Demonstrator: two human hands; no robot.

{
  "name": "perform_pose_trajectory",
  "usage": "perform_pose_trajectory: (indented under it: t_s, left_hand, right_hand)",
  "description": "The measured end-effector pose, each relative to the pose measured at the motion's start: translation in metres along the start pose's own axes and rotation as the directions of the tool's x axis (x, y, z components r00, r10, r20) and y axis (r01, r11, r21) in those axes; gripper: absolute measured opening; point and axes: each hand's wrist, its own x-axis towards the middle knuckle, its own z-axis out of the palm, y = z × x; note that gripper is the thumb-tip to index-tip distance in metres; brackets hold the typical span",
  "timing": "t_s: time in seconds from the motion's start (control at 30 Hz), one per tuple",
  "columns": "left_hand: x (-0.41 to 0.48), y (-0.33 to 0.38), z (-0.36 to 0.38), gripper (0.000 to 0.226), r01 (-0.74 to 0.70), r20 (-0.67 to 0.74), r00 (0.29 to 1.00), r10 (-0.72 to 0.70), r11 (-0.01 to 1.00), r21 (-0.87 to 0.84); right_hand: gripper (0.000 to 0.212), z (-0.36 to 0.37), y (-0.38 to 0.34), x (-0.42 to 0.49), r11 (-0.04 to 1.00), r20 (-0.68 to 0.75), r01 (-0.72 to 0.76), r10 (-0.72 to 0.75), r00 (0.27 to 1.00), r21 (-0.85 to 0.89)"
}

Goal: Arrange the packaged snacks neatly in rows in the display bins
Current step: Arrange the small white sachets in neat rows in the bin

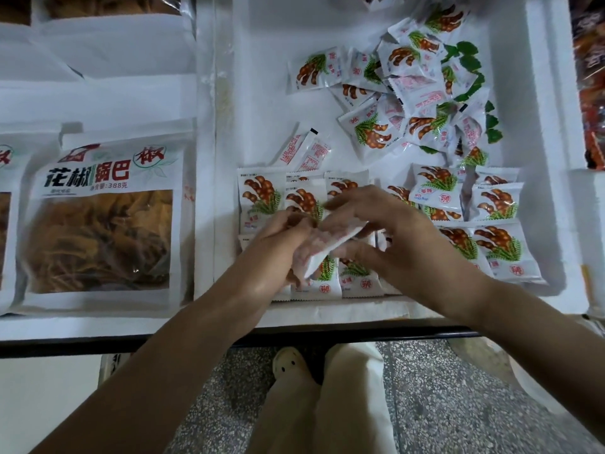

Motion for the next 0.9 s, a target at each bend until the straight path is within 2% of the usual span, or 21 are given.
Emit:
perform_pose_trajectory:
  t_s: [0.03,0.1,0.17,0.2,0.3,0.4,0.5,0.57,0.63,0.7,0.73,0.83,0.87,0.9]
  left_hand:
    - [-0.001,0.002,0.004,0.027,0.035,0.058,0.998,-0.034,0.999,-0.008]
    - [0.000,0.005,0.010,0.044,0.088,0.146,0.986,-0.081,0.995,-0.043]
    - [0.000,0.007,0.012,0.052,0.054,0.109,0.992,-0.057,0.998,0.028]
    - [-0.001,0.008,0.013,0.048,0.000,0.092,0.996,-0.009,0.995,0.101]
    - [-0.008,0.007,0.018,0.013,-0.173,0.066,0.985,0.162,0.955,0.241]
    - [-0.010,0.005,0.022,0.019,-0.195,0.045,0.981,0.190,0.962,0.189]
    - [-0.007,0.004,0.026,0.027,-0.254,0.030,0.967,0.253,0.954,0.159]
    - [-0.005,0.003,0.028,0.023,-0.270,0.023,0.963,0.269,0.958,0.095]
    - [-0.006,0.002,0.030,0.017,-0.294,0.053,0.956,0.289,0.941,0.166]
    - [-0.006,-0.003,0.029,0.016,-0.378,0.109,0.924,0.366,0.843,0.383]
    - [-0.004,-0.007,0.027,0.018,-0.424,0.126,0.897,0.423,0.747,0.512]
    - [0.004,-0.019,0.011,0.035,-0.487,0.237,0.768,0.595,0.302,0.819]
    - [0.007,-0.023,0.005,0.039,-0.485,0.290,0.745,0.600,0.190,0.854]
    - [0.010,-0.027,-0.001,0.042,-0.481,0.330,0.742,0.583,0.120,0.868]
  right_hand:
    - [0.021,-0.004,-0.001,0.000,0.998,-0.003,-0.065,0.065,0.998,0.009]
    - [0.024,-0.011,-0.001,0.001,0.975,-0.043,-0.216,0.219,0.975,0.052]
    - [0.027,-0.017,0.002,0.000,0.954,-0.088,-0.291,0.296,0.951,0.071]
    - [0.029,-0.020,0.004,-0.001,0.948,-0.104,-0.310,0.317,0.943,0.078]
    - [0.042,-0.024,0.008,-0.007,0.929,-0.106,-0.336,0.354,0.929,0.156]
    - [0.045,-0.027,0.011,-0.014,0.857,-0.076,-0.367,0.420,0.904,0.361]
    - [0.047,-0.028,0.017,-0.021,0.784,-0.003,-0.408,0.463,0.886,0.467]
    - [0.051,-0.028,0.017,-0.024,0.750,0.040,-0.416,0.464,0.885,0.514]
    - [0.039,-0.029,0.015,-0.025,0.745,0.005,-0.376,0.448,0.894,0.551]
    - [0.022,-0.032,0.014,-0.025,0.763,-0.075,-0.338,0.449,0.891,0.551]
    - [0.017,-0.033,0.016,-0.025,0.803,-0.118,-0.332,0.440,0.890,0.495]
    - [0.006,-0.032,0.022,-0.023,0.936,-0.141,-0.327,0.345,0.928,0.133]
    - [0.006,-0.029,0.025,-0.022,0.952,-0.107,-0.306,0.305,0.946,0.009]
    - [0.006,-0.025,0.026,-0.020,0.957,-0.068,-0.282,0.277,0.958,-0.073]
